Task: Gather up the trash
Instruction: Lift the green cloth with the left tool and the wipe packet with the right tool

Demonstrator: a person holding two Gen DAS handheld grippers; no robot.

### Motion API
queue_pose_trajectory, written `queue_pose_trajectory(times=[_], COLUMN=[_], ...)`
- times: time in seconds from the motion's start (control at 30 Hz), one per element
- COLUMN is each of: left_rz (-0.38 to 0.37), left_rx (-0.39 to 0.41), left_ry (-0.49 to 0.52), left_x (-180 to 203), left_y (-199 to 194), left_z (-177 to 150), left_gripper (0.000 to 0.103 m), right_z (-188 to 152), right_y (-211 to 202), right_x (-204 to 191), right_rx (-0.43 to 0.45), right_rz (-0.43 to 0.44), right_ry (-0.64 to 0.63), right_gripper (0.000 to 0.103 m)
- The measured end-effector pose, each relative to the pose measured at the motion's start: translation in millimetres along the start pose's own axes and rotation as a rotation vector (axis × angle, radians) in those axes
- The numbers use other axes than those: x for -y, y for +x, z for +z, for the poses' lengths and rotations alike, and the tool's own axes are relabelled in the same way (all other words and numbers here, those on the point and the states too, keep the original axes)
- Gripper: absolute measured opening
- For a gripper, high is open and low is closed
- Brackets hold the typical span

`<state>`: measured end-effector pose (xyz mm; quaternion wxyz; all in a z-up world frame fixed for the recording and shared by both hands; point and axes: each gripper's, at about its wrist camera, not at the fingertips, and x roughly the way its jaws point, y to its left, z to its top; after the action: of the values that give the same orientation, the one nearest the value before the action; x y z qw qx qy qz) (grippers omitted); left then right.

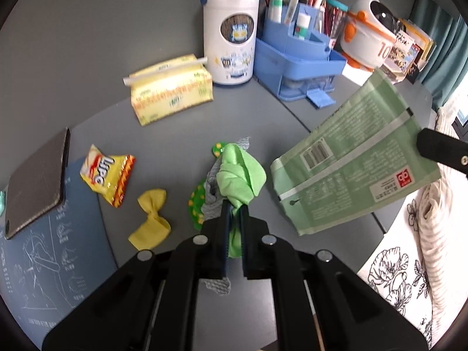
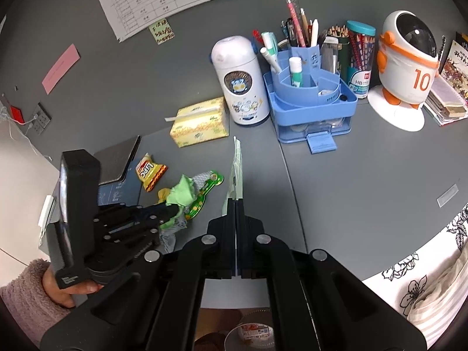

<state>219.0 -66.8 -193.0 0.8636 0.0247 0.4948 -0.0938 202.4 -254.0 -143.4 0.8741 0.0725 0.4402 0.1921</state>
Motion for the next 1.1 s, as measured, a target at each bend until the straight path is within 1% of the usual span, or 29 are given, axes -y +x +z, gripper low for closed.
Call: queue_pose_trajectory(times=[0.23, 0.43, 0.6, 0.67, 0.73, 0.77, 0.93, 1.1], left_rz=[-0.011, -0.024, -0.028, -0.032, -0.034, -0.033, -0.027, -0.068], left_rx=[-0.011, -0.031, -0.038, -0.045, -0.046, -0.046, -0.028, -0.033], left_ry=[-0.014, -0.028, -0.024, -0.025, -0.028, -0.029, -0.025, -0.012], left_x=[1, 1, 5, 7, 8, 9, 13, 19], left_y=[5, 11, 8, 8, 9, 9, 6, 7], left_z=[-4, -6, -10, -15, -19, -21, -28, -30], left_gripper=[0.01, 0.01, 0.011, 0.014, 0.02, 0.021, 0.021, 0.017], right_z=[-4, -5, -7, -10, -12, -13, -19, -23], right_y=[-2, -5, -9, -12, -14, -15, -19, -20], right_x=[-4, -9, -15, -17, -20, -21, -28, -34], right_rx=[-0.009, -0.01, -0.01, -0.013, -0.018, -0.02, -0.031, -0.039], right_rz=[0.012, 0.023, 0.033, 0.045, 0.057, 0.059, 0.076, 0.096], right_ry=[-0.002, -0.004, -0.008, -0.007, -0.005, -0.006, -0.015, -0.017], right_gripper=[0.0, 0.0, 0.0, 0.0, 0.0, 0.0, 0.0, 0.0])
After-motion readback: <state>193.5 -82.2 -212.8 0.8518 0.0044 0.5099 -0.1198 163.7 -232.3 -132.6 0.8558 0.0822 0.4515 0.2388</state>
